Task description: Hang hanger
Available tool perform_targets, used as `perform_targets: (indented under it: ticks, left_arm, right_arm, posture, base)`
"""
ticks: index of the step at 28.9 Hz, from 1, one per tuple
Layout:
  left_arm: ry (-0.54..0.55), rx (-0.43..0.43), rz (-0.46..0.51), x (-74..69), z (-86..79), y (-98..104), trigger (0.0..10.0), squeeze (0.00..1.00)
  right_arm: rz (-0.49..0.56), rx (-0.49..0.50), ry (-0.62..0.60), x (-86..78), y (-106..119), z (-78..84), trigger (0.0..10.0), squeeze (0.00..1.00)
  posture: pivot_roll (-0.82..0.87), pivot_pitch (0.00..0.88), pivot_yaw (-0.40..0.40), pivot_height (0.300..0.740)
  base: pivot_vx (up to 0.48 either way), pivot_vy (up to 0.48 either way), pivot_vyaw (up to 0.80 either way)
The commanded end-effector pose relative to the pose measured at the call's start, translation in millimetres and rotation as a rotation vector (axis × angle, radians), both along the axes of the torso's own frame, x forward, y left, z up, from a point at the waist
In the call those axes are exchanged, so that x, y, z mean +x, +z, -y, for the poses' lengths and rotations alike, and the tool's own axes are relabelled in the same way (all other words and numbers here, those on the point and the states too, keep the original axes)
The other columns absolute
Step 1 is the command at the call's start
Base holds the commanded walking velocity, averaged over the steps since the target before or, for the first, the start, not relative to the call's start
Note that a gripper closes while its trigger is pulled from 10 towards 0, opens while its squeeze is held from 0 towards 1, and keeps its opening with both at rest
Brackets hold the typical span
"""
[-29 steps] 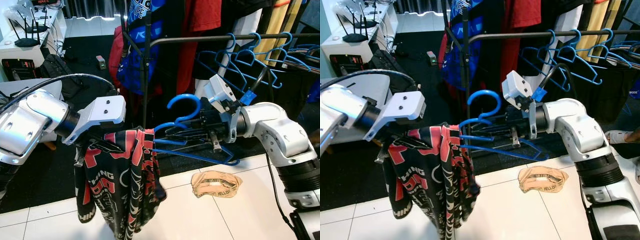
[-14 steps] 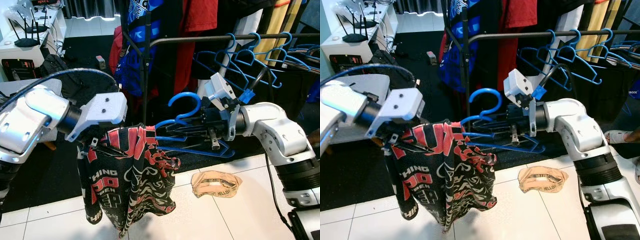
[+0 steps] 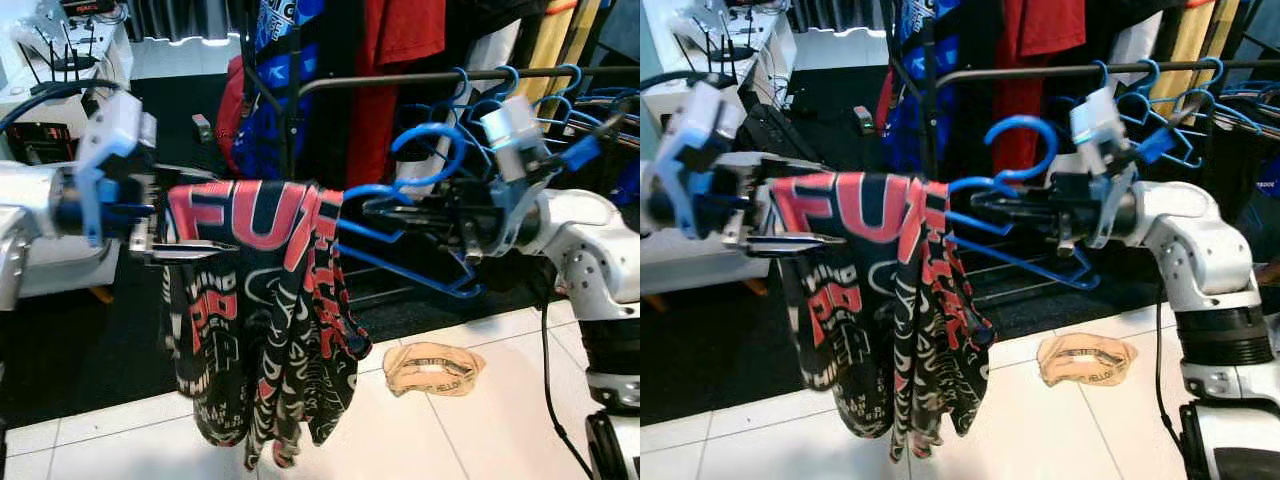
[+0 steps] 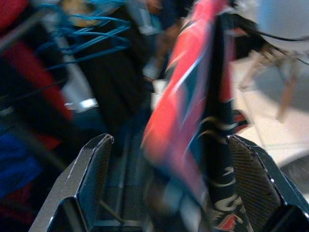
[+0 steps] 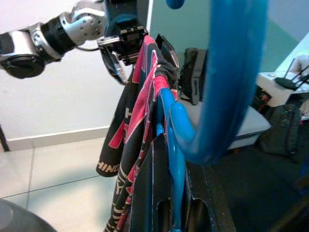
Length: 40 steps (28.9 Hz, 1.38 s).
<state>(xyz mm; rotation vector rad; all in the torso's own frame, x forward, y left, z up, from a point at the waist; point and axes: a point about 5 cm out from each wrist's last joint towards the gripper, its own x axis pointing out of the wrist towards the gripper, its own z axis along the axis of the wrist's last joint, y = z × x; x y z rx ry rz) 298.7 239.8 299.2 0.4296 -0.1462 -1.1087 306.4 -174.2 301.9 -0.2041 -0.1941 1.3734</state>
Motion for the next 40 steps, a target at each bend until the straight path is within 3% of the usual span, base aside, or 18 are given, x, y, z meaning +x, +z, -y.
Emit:
perform_targets:
  ticks: [1,5,8,10,14,15,18,19,27,29,32,34,37,40]
  left_arm:
    - [0.037,-0.053,0.000,2.8,-4.8,-8,10.0,0.00]
    - [0.049,-0.075,-0.003,3.9,-6.8,-9,10.0,0.00]
    - [-0.038,-0.113,-0.040,-5.2,-1.1,-17,10.0,0.00]
    - [-0.038,-0.113,-0.040,-5.2,-1.1,-17,10.0,0.00]
    - [-0.156,-0.096,-0.115,-16.4,17.6,-37,10.0,0.00]
    - [-0.181,-0.096,-0.129,-18.8,22.5,-42,4.0,0.00]
    - [-0.198,-0.098,-0.137,-20.3,25.7,-45,4.0,0.00]
    - [-0.211,-0.096,-0.150,-22.0,28.7,-48,0.0,0.00]
    - [-0.200,-0.106,-0.157,-20.2,35.9,-56,0.0,0.00]
    - [-0.190,-0.115,-0.147,-18.4,40.0,-57,0.8,0.00]
    - [-0.182,-0.114,-0.147,-18.5,41.2,-58,0.6,0.00]
    - [-0.157,-0.116,-0.139,-17.6,40.3,-59,0.0,0.00]
    - [-0.143,-0.121,-0.134,-17.2,38.7,-58,0.0,0.00]
    - [-0.077,-0.124,-0.110,-14.2,26.7,-55,0.0,0.00]
  right_arm:
    - [0.039,0.045,0.007,-1.9,11,2.8,0.0,0.00]
    - [0.038,0.046,0.006,-1.7,11,2.9,0.0,0.00]
    - [0.044,0.056,0.003,-1.5,14,3.3,0.0,0.00]
    - [0.044,0.056,0.003,-1.5,14,3.3,0.0,0.00]
    - [0.049,0.068,-0.003,-0.8,16,4.1,0.0,0.00]
    - [0.051,0.069,-0.003,-0.5,17,4.1,0.0,0.00]
    - [0.053,0.069,-0.002,-0.3,18,4.0,0.0,0.00]
    - [0.057,0.070,-0.003,0.3,20,4.0,0.0,0.00]
    - [0.071,0.081,0.000,0.5,25,4.1,0.0,0.00]
    - [0.075,0.092,0.002,-0.2,26,4.2,0.0,0.00]
    - [0.079,0.096,0.000,-0.3,28,4.5,0.0,0.00]
    - [0.085,0.108,-0.004,-1.0,30,6.1,0.0,0.00]
    - [0.086,0.110,-0.008,-1.3,31,7.0,0.0,0.00]
    - [0.085,0.114,-0.030,-1.5,30,11.4,0.0,0.00]
  posture:
    - [0.04,0.036,-0.009,0.740]
    - [0.04,0.034,-0.010,0.740]
    - [0.04,0.038,-0.013,0.740]
    - [0.04,0.038,-0.013,0.740]
    - [0.04,0.039,-0.014,0.740]
    - [0.04,0.038,-0.015,0.740]
    - [0.03,0.037,-0.018,0.740]
    - [0.03,0.036,-0.018,0.740]
    - [0.03,0.036,-0.017,0.740]
    - [0.03,0.035,-0.015,0.740]
    - [0.02,0.037,-0.014,0.740]
    - [0.02,0.037,-0.014,0.740]
    - [0.02,0.032,-0.017,0.740]
    - [0.02,0.029,-0.014,0.740]
  base:
    - [0.000,0.000,0.00]
    - [0.000,0.000,0.00]
    - [0.000,0.000,0.00]
    - [0.000,0.000,0.00]
    - [0.000,0.000,0.00]
    - [0.000,0.000,0.00]
    - [0.000,0.000,0.00]
    - [0.000,0.000,0.00]
    - [0.000,0.000,0.00]
    - [0.000,0.000,0.00]
    - [0.000,0.000,0.00]
    - [0.000,0.000,0.00]
    - [0.000,0.000,0.00]
    - [0.000,0.000,0.00]
